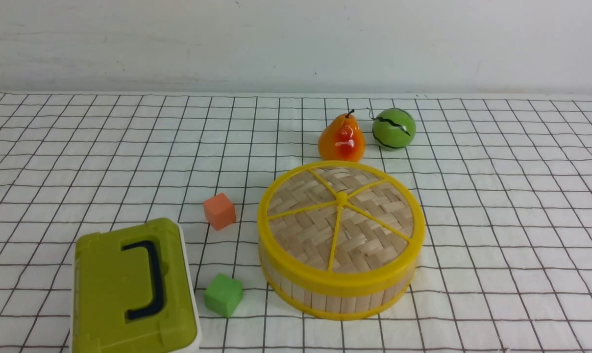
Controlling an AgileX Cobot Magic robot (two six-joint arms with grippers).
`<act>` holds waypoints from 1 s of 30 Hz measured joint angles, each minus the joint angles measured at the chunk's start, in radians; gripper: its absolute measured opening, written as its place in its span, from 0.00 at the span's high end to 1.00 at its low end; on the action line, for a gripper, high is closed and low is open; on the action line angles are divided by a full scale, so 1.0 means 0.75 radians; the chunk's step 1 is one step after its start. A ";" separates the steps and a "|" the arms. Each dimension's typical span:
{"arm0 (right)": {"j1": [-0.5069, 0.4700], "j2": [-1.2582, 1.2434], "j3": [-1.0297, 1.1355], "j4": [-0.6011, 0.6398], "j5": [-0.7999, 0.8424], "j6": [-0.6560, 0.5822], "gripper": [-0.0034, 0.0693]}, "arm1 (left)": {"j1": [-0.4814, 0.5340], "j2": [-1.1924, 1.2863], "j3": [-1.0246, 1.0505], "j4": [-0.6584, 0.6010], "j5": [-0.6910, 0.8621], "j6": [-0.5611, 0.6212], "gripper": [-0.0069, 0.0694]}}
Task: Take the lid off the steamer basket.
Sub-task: Use the right arm to lift the lid of the steamer
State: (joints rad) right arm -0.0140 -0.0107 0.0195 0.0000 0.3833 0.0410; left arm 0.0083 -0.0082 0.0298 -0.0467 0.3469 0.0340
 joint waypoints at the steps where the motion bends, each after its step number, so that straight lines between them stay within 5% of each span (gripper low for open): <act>1: 0.000 0.000 0.000 0.000 0.000 0.000 0.78 | 0.000 0.000 0.000 0.000 0.000 0.000 0.60; 22: 0.000 0.000 0.000 -0.015 0.000 0.000 0.74 | 0.000 0.000 0.000 0.000 0.000 0.000 0.60; 26: 0.000 0.000 0.000 0.176 0.000 0.047 0.73 | 0.000 0.000 0.000 0.000 0.000 0.000 0.60; 30: 0.000 0.000 0.006 0.590 -0.013 0.270 0.73 | 0.000 0.000 0.000 0.000 0.000 0.000 0.60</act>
State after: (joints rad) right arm -0.0140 -0.0107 0.0243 0.4428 0.3735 0.2435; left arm 0.0083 -0.0082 0.0298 -0.0467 0.3469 0.0340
